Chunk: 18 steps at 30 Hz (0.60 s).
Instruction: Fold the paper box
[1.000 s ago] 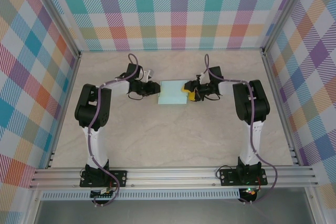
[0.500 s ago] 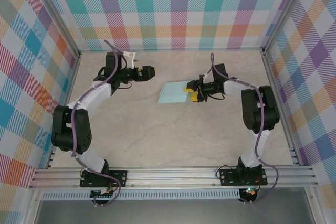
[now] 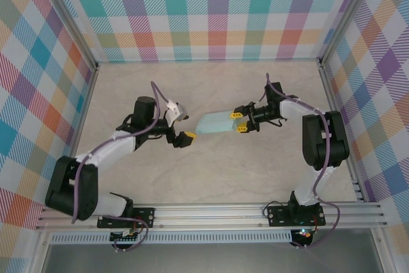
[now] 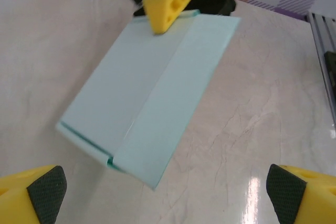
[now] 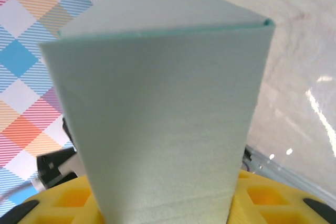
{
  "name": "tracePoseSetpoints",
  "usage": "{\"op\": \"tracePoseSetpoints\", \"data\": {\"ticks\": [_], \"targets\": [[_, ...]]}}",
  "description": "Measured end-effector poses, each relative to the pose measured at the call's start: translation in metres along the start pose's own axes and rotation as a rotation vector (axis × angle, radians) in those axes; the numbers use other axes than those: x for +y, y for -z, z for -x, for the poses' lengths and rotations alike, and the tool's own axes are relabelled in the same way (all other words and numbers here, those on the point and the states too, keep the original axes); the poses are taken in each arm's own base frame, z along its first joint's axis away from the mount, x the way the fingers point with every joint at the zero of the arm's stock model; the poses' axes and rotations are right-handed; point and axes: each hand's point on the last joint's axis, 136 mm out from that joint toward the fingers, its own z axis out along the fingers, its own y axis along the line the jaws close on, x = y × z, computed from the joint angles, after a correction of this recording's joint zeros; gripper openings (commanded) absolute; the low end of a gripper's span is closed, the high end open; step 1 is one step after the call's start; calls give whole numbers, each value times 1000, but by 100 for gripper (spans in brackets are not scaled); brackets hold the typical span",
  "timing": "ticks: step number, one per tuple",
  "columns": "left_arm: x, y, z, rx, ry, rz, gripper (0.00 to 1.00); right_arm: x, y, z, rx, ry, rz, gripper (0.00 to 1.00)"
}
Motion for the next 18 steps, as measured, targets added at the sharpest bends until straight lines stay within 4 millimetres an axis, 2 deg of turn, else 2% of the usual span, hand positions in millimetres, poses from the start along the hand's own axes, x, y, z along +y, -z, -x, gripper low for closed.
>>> {"op": "tracePoseSetpoints", "data": {"ticks": [2, 5, 9, 14, 18], "targets": [[-13, -2, 7, -8, -143, 6, 100, 0, 2, -8, 25, -31, 7, 41], [-19, -11, 10, 16, -325, 57, 100, -1, 6, -16, 55, -82, 18, 41], [-27, -26, -11, 77, -427, 82, 100, -6, 18, -21, 66, -145, 41, 40], [-14, -42, -18, 103, -473, 139, 95, -11, 36, -20, 58, -191, 65, 39], [-6, -54, -19, 94, -491, 174, 93, -13, 37, -24, 69, -208, 67, 38]]}}
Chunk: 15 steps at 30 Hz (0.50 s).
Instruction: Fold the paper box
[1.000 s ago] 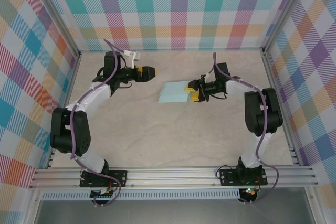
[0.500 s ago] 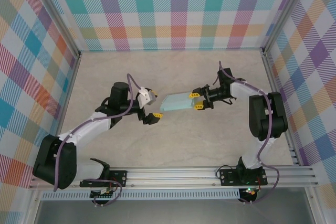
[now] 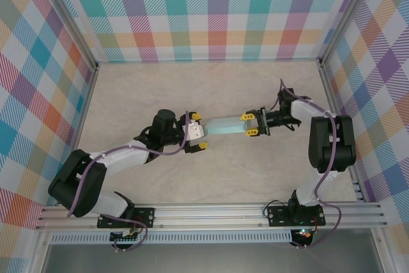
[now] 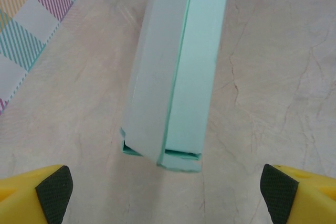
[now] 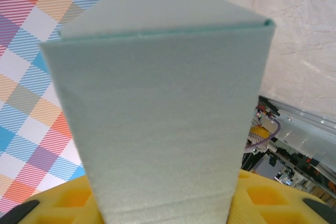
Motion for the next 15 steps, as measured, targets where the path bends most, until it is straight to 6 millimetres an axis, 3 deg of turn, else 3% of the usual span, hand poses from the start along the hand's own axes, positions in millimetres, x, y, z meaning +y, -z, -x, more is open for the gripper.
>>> {"op": "tracePoseSetpoints", "data": {"ticks": [5, 12, 15], "targets": [[3, -11, -2, -16, 2, 20, 92, -3, -1, -2, 10, -9, 1, 38], [1, -18, 1, -51, -1, 6, 78, -7, -1, -4, 19, -14, -3, 38], [-4, -22, -1, -59, 5, -18, 77, -7, -1, -5, 22, -11, -3, 38]]}}
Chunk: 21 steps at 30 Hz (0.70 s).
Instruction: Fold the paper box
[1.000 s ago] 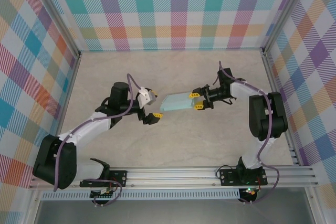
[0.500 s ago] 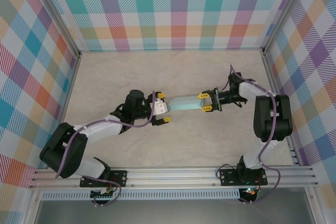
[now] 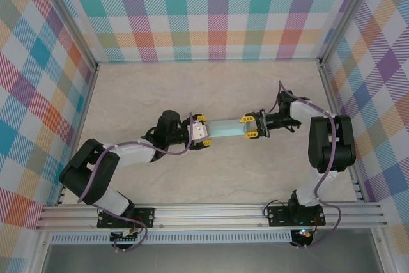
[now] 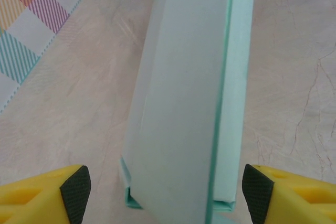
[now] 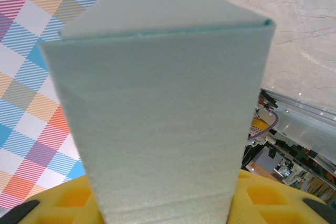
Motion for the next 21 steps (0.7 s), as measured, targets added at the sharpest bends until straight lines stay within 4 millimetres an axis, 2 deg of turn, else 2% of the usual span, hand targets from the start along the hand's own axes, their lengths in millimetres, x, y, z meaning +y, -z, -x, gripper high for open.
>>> {"op": "tracePoseSetpoints", "data": {"ticks": [2, 6, 12, 17, 21], "targets": [[-2, -3, -3, 2, 5, -9, 74, -1, 0, 0, 2, -4, -1, 38], [-5, -7, -6, -1, 14, -17, 60, -3, 0, -1, 4, -15, -4, 38], [-8, -7, -4, -4, 10, -29, 56, -5, -1, -1, 4, -28, -6, 39], [-10, -4, -3, 2, 0, -37, 47, -6, -1, -1, 5, -57, -5, 44], [-14, 1, -2, 21, 8, -64, 47, -11, -3, -1, 17, -96, 0, 47]]}}
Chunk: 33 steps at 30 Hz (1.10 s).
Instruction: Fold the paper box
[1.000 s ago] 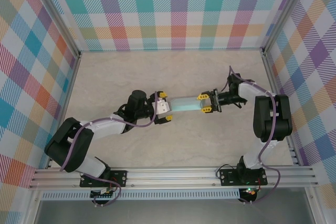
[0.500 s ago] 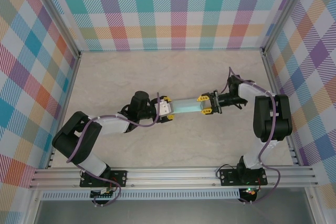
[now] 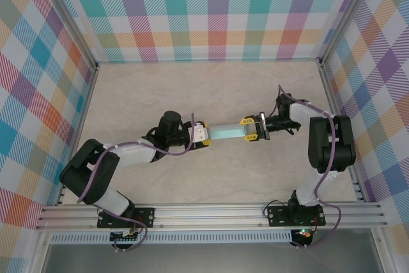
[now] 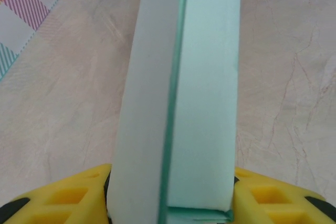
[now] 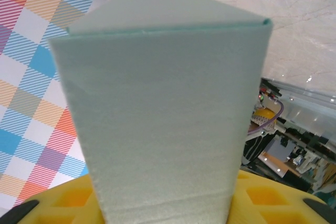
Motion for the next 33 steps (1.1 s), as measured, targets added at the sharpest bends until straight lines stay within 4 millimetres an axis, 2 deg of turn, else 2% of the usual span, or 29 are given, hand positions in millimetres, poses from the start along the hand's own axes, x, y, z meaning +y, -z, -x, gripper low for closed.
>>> {"op": "tracePoseSetpoints", "data": {"ticks": [7, 16, 21, 25, 29, 33], "targets": [[-4, 6, 3, 36, 48, -49, 47, -2, -1, 4, -17, 11, 1, 58], [4, 17, 0, 101, 157, -119, 47, -1, 1, 8, -64, 74, -16, 61], [7, 24, 1, 150, 189, -176, 47, 0, 10, 14, -122, 142, -39, 65], [5, 29, -6, 206, 210, -233, 47, 9, 30, 16, -243, 285, -33, 66], [-3, 32, -16, 259, 231, -300, 48, 26, 52, 4, -378, 521, -18, 67], [-9, 28, -23, 288, 245, -349, 48, 39, 55, -4, -413, 654, -24, 68]]}}
